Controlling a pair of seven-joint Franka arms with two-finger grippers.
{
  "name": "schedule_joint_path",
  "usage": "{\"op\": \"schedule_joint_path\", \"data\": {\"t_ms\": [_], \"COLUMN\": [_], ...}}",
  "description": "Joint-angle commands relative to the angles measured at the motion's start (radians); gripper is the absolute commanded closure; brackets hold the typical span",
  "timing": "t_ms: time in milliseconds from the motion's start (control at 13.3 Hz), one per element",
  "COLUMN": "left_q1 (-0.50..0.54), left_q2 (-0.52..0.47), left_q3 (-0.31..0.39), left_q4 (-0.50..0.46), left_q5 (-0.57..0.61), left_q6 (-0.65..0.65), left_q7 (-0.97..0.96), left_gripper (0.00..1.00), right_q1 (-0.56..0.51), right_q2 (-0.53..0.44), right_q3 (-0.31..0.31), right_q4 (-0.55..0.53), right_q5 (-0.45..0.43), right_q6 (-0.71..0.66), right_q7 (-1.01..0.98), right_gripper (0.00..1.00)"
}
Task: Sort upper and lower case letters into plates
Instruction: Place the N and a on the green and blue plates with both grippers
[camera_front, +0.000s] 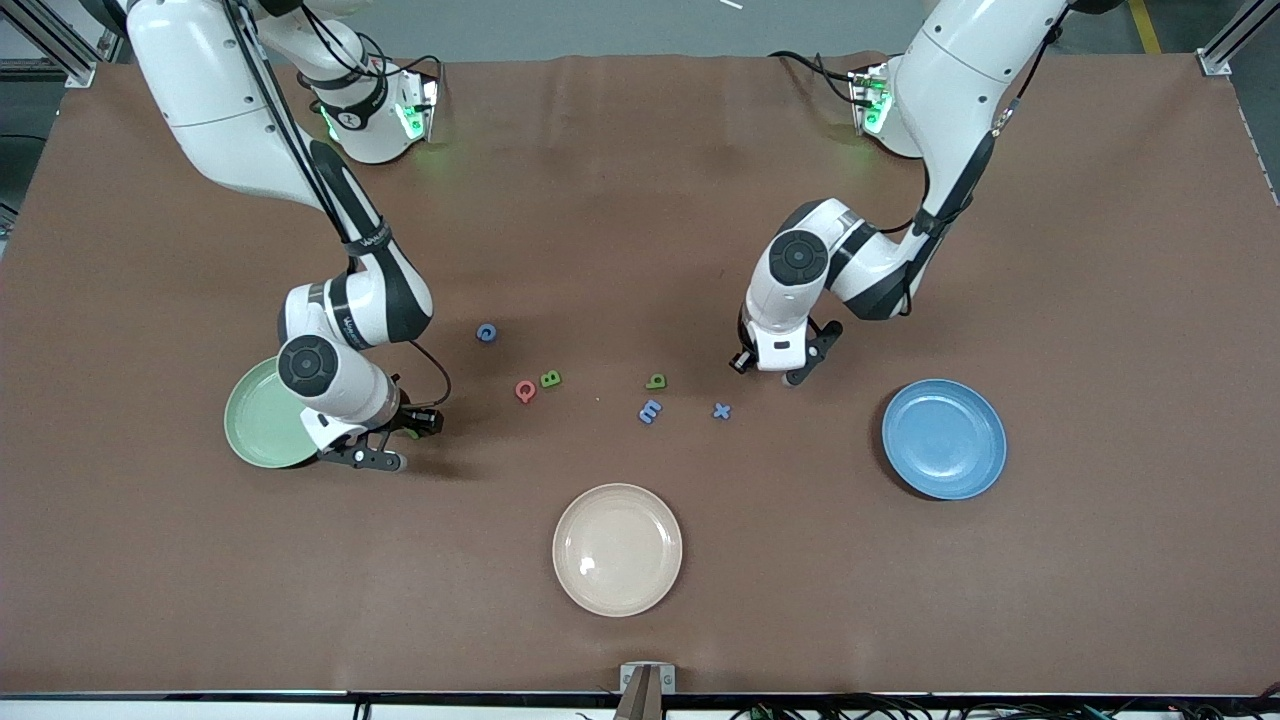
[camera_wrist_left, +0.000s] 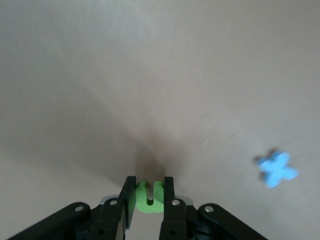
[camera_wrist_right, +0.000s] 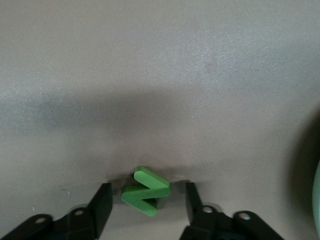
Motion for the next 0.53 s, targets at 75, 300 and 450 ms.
{"op": "schedule_joint_path", "data": {"t_ms": [75, 300, 450], "left_q1": [0.131, 0.264, 0.361], "left_q2": [-0.052, -0.051, -0.051], "left_q3": [-0.001, -0.001, -0.001], "left_q4": [0.071, 0.120, 0.119], "left_q5": [0.041, 0.044, 0.044], "left_q6": [-0.059, -0.096, -0.098], "left_q7": [0.122, 0.324, 0.470], "left_gripper": [1.00, 1.00, 1.00], "right_q1": [0.004, 0.004, 0.004], "right_q2": [-0.018, -0.016, -0.016], "right_q3": [-0.004, -0.002, -0.002], "right_q4": [-0.026, -0.026, -0.026], "right_q5": [0.002, 0.002, 0.002], "right_q6": [0.041, 0.041, 0.036], "right_q7": [0.014, 0.014, 0.014], "right_gripper": [0.51, 0.68, 0.73]}}
